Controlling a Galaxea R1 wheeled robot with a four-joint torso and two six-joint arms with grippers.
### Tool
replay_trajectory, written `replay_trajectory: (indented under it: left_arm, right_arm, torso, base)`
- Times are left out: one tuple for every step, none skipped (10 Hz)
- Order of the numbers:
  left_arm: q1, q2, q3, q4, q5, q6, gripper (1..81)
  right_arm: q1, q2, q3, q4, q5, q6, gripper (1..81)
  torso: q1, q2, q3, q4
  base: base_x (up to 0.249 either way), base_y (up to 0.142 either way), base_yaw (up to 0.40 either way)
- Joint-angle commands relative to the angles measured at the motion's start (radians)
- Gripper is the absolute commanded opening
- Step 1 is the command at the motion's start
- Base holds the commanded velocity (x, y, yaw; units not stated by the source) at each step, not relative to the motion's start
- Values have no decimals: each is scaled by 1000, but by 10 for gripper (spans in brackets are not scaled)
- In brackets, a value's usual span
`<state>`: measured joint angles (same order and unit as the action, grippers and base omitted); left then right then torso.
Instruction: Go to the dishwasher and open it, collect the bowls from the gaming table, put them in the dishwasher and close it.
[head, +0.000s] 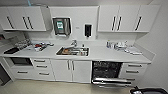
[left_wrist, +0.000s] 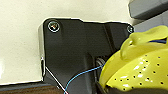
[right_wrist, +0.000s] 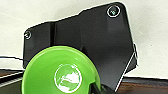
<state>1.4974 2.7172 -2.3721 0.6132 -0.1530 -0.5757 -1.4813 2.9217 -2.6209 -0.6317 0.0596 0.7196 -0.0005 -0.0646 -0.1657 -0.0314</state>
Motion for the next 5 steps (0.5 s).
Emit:
replay_trajectory:
  left_arm:
    - [-36,-17,7,13,33,2,10]
    - [-36,-19,7,11,33,2,10]
    - [-36,-19,7,11,33,2,10]
    - [-36,-19,7,11,33,2,10]
    - [-36,-17,5,11,33,2,10]
  right_arm:
    - [45,-14,-2,-3,-40,0,10]
    - [46,-14,-2,-3,-40,0,10]
    - [48,-14,-2,-3,-40,0,10]
    - [48,-14,-2,-3,-40,0,10]
    - [48,-14,-2,-3,-40,0,10]
  torso:
    - [1,0,0,0]
    - [1,0,0,0]
    - [1,0,0,0]
    - [1,0,0,0]
    - [1,0,0,0]
  base:
    - [134,-73,0]
    - [133,-73,0]
    - [134,-73,0]
    - [134,-73,0]
    - [134,-73,0]
